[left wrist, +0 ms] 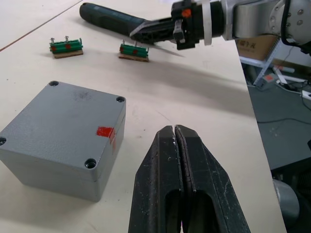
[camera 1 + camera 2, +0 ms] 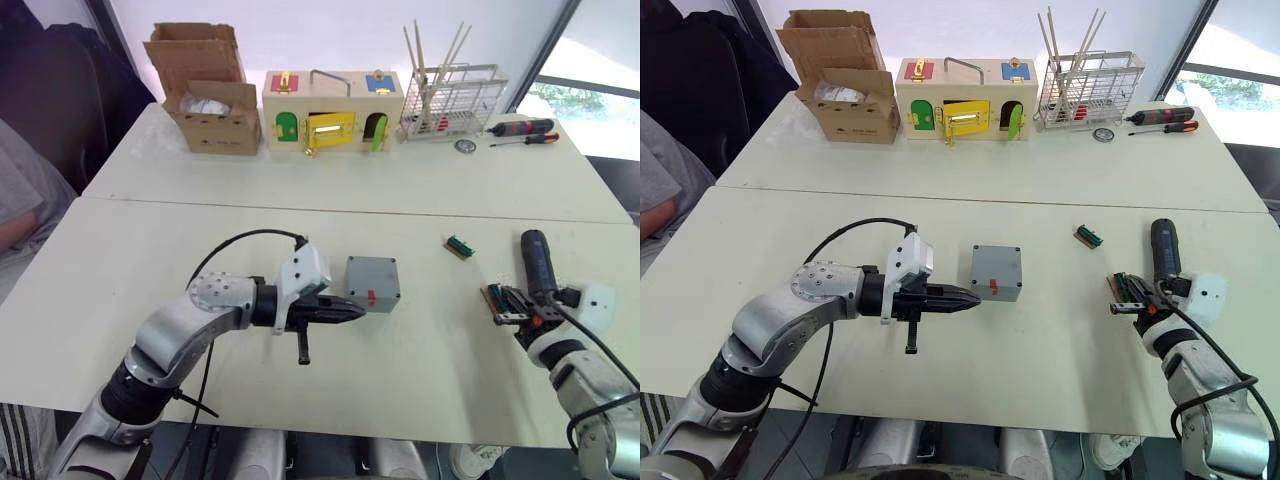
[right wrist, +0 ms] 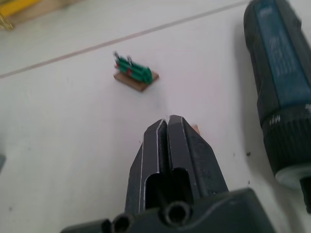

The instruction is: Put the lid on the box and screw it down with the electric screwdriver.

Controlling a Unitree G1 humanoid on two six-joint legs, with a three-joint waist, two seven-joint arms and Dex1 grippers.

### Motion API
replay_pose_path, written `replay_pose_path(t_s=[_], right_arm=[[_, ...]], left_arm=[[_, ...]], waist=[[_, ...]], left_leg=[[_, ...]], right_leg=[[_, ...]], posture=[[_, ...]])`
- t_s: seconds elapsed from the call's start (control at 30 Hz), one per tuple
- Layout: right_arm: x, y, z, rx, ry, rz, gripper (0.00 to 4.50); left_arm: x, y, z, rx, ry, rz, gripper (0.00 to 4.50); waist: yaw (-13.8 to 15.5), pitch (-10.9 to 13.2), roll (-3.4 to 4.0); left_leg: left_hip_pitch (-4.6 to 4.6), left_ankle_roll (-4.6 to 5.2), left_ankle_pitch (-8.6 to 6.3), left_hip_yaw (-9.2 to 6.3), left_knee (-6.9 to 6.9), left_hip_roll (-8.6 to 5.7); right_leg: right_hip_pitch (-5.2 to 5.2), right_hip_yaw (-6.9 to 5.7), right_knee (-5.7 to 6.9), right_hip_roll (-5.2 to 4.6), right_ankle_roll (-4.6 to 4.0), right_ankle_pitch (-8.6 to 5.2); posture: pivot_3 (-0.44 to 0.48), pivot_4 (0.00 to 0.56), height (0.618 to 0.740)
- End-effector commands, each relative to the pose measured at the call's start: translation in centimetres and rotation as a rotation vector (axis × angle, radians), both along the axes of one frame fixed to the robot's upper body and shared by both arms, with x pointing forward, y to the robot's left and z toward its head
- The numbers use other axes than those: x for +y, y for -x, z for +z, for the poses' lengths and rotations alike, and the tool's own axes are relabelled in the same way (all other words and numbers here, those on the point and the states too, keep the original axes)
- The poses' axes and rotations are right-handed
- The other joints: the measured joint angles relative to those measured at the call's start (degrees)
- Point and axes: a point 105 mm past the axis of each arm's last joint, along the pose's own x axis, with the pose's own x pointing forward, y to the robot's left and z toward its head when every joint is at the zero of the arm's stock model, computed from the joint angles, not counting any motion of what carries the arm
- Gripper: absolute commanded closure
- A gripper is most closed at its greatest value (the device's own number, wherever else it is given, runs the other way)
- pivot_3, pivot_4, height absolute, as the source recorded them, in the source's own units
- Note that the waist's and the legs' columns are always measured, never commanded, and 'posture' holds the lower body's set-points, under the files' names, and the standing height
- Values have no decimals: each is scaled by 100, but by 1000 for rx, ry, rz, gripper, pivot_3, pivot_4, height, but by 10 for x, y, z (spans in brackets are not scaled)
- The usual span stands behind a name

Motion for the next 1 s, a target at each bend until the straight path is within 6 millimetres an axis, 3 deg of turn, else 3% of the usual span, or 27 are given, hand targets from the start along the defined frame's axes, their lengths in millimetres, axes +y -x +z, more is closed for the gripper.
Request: replay_pose_path(t_s=[0.03,0.13,0.27,0.4,0.53,0.67,1.0], right_arm=[[2,4,30,-110,18,-16,4468],[19,0,52,-172,53,63,4468],[69,-20,67,-201,57,332,4468],[97,-35,68,-206,51,476,4468],[130,-42,53,-131,8,691,4468],[137,-48,41,-83,8,771,4468],[137,-55,36,-82,8,760,4468]], left_arm=[[1,-3,11,-42,23,-3,4500],[14,-19,19,-45,51,97,4500],[41,-38,23,-32,63,262,4500],[57,-41,17,-10,47,343,4500],[61,-33,11,15,41,367,4500],[61,-27,9,24,47,385,4500],[56,-25,7,22,45,389,4500]], waist=[[-2,0,0],[-14,1,2],[-77,3,1],[-103,5,-2],[-120,14,-12],[-109,19,-19],[-127,20,-19]], left_leg=[[0,0,0,0,0,0],[0,0,0,0,0,0],[6,0,0,1,0,4],[2,0,0,-8,-5,9],[-3,0,0,-7,-2,4],[-1,0,0,-6,5,3],[0,-1,0,-6,2,2]], right_leg=[[0,0,0,0,0,0],[0,0,0,0,0,0],[-1,0,4,9,1,1],[-2,-1,5,18,22,9],[-1,-2,2,10,26,9],[3,0,3,-4,21,8],[0,-3,5,-21,21,8]], posture=[[0,150,731],[0,150,731],[0,150,731],[0,150,731],[0,150,731],[0,150,731],[0,150,731]])
